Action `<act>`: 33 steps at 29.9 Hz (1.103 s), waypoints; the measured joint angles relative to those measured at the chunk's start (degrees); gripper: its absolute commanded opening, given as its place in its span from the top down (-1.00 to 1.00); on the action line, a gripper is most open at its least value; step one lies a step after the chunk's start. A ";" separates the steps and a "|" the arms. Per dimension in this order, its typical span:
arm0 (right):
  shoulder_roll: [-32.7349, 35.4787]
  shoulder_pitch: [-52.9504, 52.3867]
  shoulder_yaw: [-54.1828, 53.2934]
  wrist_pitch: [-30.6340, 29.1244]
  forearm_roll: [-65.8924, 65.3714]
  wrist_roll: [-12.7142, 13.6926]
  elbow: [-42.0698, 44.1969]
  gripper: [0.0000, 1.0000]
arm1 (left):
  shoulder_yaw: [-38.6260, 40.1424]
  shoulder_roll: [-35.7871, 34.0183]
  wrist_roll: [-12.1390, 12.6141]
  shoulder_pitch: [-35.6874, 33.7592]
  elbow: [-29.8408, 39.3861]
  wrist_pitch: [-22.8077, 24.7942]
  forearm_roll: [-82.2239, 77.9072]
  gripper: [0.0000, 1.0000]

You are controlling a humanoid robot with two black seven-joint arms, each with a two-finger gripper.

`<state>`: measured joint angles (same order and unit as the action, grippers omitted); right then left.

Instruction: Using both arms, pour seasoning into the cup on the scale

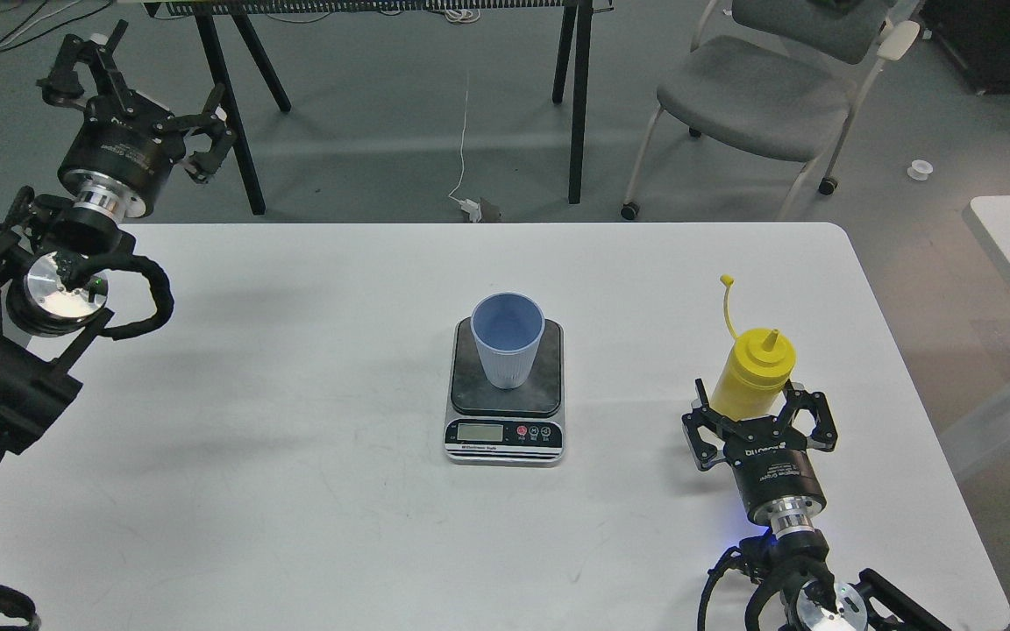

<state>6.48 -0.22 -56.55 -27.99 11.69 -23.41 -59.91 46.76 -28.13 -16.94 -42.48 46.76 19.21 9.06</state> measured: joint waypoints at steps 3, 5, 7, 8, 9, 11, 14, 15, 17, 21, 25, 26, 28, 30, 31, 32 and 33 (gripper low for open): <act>1.61 2.88 0.01 0.00 0.00 0.01 -3.17 -0.94 | 0.01 0.00 0.00 0.02 0.00 0.04 -0.01 -0.99; 2.32 5.02 -0.15 0.00 0.00 0.00 -4.97 -0.96 | 0.06 0.00 0.00 0.03 0.00 0.09 -0.01 -0.99; 3.01 6.81 -0.33 0.00 0.00 -0.15 -6.10 -0.98 | 0.08 0.00 0.00 0.03 0.00 0.14 -0.01 -0.99; 3.34 7.63 -0.45 0.00 0.00 -0.30 -6.42 -0.98 | 0.08 0.00 -0.03 0.03 0.00 0.17 -0.01 -0.99; 3.54 8.36 -0.59 0.00 0.00 -0.47 -6.56 -0.98 | 0.09 0.00 -0.07 0.03 0.00 0.21 0.00 -0.99; 3.83 10.29 -0.79 0.00 -0.09 -0.68 -6.69 -0.98 | 0.10 0.00 -0.11 0.03 0.02 0.31 -0.01 -0.99; 5.59 12.52 -1.55 0.00 -0.14 -0.82 -7.82 -0.98 | 0.31 -0.14 -0.11 0.07 0.09 0.38 0.02 -0.99; 7.14 12.85 -2.22 0.00 -0.15 -0.87 -8.68 -0.98 | 0.45 -0.21 -0.09 0.07 0.18 0.39 0.07 -0.99; 10.67 13.04 -3.55 0.00 -0.18 -0.93 -10.07 -0.98 | 0.62 -0.31 0.01 0.09 0.35 0.46 0.12 -0.99; 20.00 8.89 -6.00 0.00 -0.35 -0.84 -10.05 -0.98 | 0.74 -0.42 0.04 0.13 0.44 0.66 0.16 -0.99; 27.49 -1.27 -6.21 0.00 -0.57 -0.12 -4.10 -0.98 | 0.85 -0.45 0.03 0.28 0.48 0.73 0.23 -0.99; 28.50 -3.69 -6.00 0.00 -0.68 0.08 -2.13 -0.98 | 0.86 -0.46 0.01 0.35 0.47 0.74 0.27 -0.99; 29.12 -9.59 -5.48 0.00 -0.86 0.41 3.26 -0.98 | 0.87 -0.46 -0.02 0.44 0.46 0.75 0.32 -0.99; 28.56 -15.78 -4.73 0.00 -1.11 0.57 9.40 -0.99 | 0.88 -0.36 -0.09 0.45 0.45 0.78 0.34 -0.99; 28.06 -18.89 -3.99 -0.01 -1.48 0.68 12.87 -0.99 | 0.88 -0.25 -0.11 0.49 0.45 0.78 0.35 -0.99; 27.59 -21.50 -3.03 -0.01 -1.84 0.82 15.81 -0.99 | 0.88 -0.16 -0.11 0.52 0.44 0.78 0.35 -0.99; 27.04 -24.51 -1.65 0.00 -2.13 1.07 19.12 -0.99 | 0.88 -0.07 -0.11 0.54 0.39 0.78 0.41 -0.99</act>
<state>33.52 -24.73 -58.20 -28.00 9.56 -22.34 -40.79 47.64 -28.20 -17.06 -41.94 47.15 19.99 9.48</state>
